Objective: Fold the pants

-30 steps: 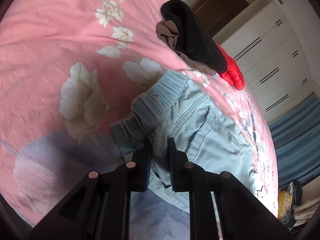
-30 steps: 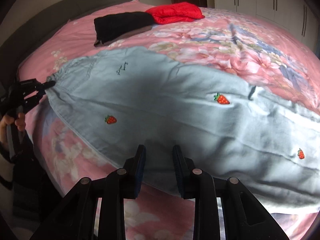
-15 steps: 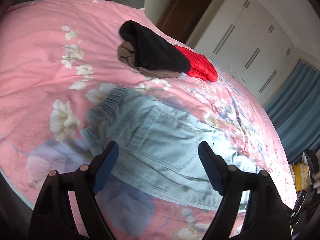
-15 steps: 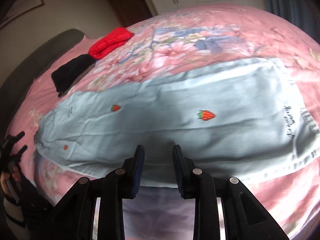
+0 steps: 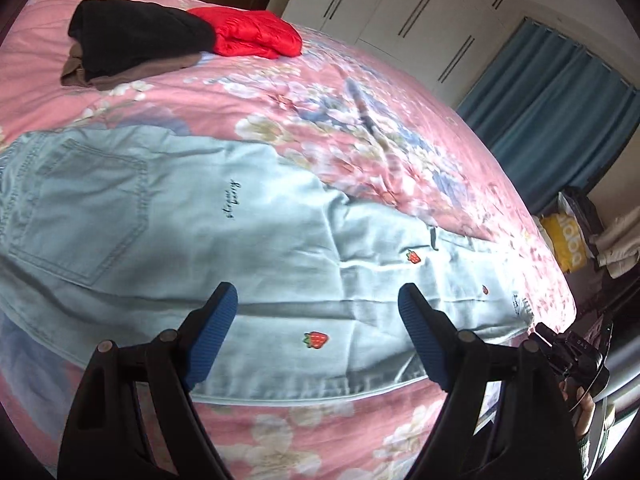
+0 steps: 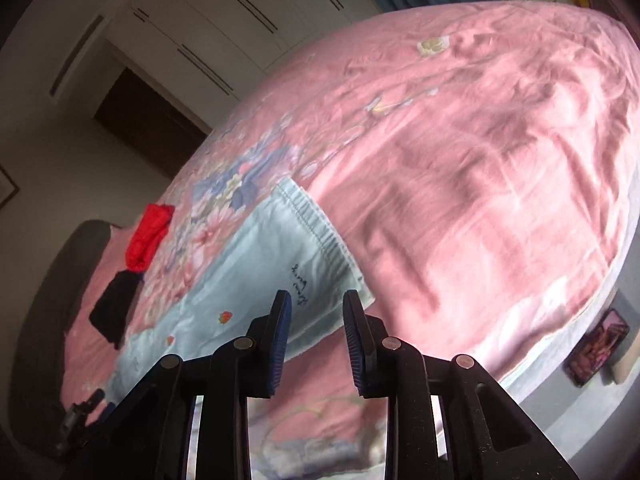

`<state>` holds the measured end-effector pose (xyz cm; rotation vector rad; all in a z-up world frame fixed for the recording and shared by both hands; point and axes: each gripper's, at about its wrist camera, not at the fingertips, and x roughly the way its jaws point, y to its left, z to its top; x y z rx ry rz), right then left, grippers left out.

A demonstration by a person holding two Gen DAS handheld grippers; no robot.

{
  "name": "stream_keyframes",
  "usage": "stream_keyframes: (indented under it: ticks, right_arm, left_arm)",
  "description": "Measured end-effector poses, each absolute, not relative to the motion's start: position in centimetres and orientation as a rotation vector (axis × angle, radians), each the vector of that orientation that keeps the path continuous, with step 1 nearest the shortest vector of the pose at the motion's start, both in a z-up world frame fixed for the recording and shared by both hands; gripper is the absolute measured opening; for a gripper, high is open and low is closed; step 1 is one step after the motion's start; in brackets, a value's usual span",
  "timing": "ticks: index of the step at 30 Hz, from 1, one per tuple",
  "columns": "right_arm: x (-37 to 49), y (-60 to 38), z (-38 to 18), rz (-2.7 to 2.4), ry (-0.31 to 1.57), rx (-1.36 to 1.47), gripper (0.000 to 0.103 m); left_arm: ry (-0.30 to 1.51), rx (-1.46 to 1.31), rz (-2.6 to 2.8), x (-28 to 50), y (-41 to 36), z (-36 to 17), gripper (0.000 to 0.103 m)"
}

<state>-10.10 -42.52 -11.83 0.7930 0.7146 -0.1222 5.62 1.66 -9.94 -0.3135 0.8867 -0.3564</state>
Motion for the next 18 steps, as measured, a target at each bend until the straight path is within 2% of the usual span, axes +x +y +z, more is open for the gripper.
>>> stream_keyframes:
  ticks: [2, 5, 13, 14, 15, 16, 18]
  right_arm:
    - [-9.7, -42.3, -13.2, -0.108, 0.742, 0.845, 0.030]
    - [-9.0, -42.5, -14.7, -0.107, 0.726, 0.951, 0.044]
    - [-8.0, -44.1, -15.8, -0.198, 0.623, 1.073, 0.044]
    - [-8.0, -44.1, -15.6, -0.210, 0.618, 1.058, 0.036]
    - [-8.0, -44.1, -15.3, -0.219, 0.613, 1.034, 0.022]
    - [-8.1, -44.1, -14.7, -0.221, 0.604, 1.006, 0.015]
    - [-7.4, -43.1, -12.5, -0.219, 0.586, 0.884, 0.013]
  left_arm:
    - [0.907, -0.302, -0.379, 6.0, 0.3, -10.4, 0.083]
    - [0.928, -0.278, -0.399, 6.1, -1.4, -10.9, 0.083]
    - [0.979, -0.290, -0.370, 7.1, -1.3, -12.8, 0.083]
    - [0.983, -0.298, -0.374, 7.2, -1.1, -12.9, 0.083]
    - [0.985, -0.310, -0.382, 7.2, -1.0, -12.8, 0.083]
    - [0.987, -0.326, -0.396, 7.4, -1.0, -12.6, 0.083]
    - [0.987, -0.375, -0.441, 7.6, -1.1, -12.1, 0.083]
